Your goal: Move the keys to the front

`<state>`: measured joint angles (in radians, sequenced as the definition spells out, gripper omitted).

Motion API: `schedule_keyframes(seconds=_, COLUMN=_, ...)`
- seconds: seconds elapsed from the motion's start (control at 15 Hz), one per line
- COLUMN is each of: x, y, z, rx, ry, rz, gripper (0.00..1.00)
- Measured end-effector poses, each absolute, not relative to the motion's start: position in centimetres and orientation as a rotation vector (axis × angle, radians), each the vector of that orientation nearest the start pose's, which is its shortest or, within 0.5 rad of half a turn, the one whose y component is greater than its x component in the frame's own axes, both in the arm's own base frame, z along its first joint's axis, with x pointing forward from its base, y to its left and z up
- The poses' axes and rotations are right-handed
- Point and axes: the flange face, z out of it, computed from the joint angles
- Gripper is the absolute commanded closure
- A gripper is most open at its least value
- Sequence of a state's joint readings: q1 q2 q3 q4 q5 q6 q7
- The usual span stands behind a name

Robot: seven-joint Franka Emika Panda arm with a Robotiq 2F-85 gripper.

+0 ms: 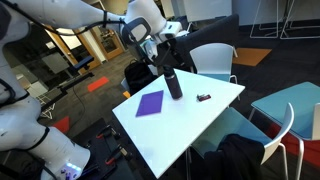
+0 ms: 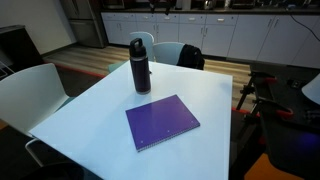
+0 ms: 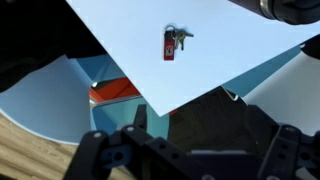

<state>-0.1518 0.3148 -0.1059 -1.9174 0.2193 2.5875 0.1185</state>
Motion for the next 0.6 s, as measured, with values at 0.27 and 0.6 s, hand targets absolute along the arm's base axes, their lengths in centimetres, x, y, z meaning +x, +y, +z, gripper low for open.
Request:
schedule_keyframes(seconds=0.27, x=67.4, y=-16.6, z=27.8, rx=-2.878, ry=0.800, rz=-0.406, gripper=0.00)
schedule_keyframes(seconds=0.6, x=70.3, y=-16.6, z=18.1, rx=-2.957, ry=0.757, rz=-0.314, gripper=0.00)
